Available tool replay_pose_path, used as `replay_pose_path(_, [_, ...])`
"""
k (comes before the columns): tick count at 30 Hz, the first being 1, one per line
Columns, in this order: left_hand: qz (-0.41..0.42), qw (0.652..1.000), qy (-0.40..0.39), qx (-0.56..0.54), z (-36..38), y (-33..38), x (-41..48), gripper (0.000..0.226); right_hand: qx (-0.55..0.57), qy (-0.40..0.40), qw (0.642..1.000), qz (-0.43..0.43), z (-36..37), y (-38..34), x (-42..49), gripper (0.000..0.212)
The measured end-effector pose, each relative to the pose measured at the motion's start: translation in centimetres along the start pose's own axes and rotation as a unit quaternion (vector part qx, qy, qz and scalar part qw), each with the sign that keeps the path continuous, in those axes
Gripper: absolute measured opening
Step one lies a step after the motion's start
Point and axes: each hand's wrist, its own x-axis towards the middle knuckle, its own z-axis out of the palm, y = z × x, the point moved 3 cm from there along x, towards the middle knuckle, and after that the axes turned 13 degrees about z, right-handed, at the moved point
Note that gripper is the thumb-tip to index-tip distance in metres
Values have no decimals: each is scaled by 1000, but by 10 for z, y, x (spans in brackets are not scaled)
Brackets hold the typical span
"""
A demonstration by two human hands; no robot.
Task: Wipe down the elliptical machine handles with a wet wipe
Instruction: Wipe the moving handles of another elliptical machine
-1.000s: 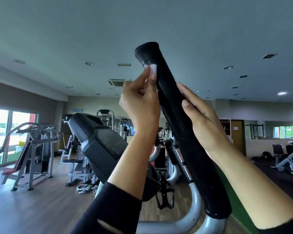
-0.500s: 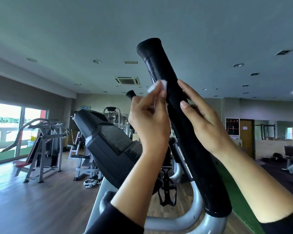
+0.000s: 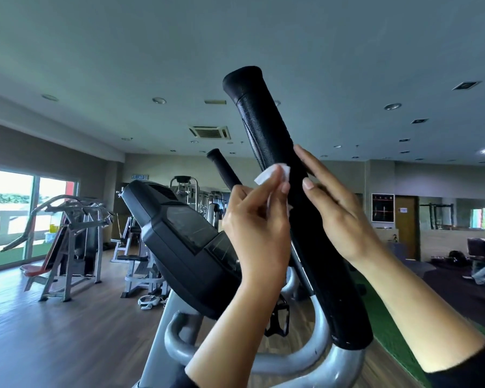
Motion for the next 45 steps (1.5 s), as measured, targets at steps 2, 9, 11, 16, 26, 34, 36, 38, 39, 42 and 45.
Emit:
replay_pose_path(2, [-7,1000,-7,-3,-3,2,1,25,9,-3,1000,3,0,1,-2,46])
replay_pose_path(9, [-26,999,25,26,6,6,4,21,16,-4,1000,-4,-1,4,-9,45])
replay_pose_path(11, [-25,999,0,27,3,4,-13,25,14,7,1000,-5,-2,6,-10,45])
replay_pose_path(16, [-37,998,48,23,-7,3,-11,20,51,-6,999,-1,0,8,-11,46])
replay_pose_path(26, [-35,999,22,5,-2,2,-26,23,66,3,998,0,0,9,-6,48])
replay_pose_path(34, [-77,993,74,-51,4,-26,36,23,46,16,999,9,0,-6,18,47])
replay_pose_path(36, [-80,992,62,-71,7,-27,25,24,42,21,999,2,2,-9,21,47])
replay_pose_path(38, [-87,990,52,-101,6,-30,13,24,29,25,999,-4,4,-10,23,49])
replay_pose_path(39, [-91,988,49,-115,5,-30,10,22,23,24,999,-6,5,-9,24,50])
replay_pose_path(42, [-100,980,81,-150,0,-38,30,18,18,27,999,-1,6,-10,26,51])
replay_pose_path(45, [-109,971,103,-183,2,-43,70,21,-5,36,999,-5,7,-15,31,50])
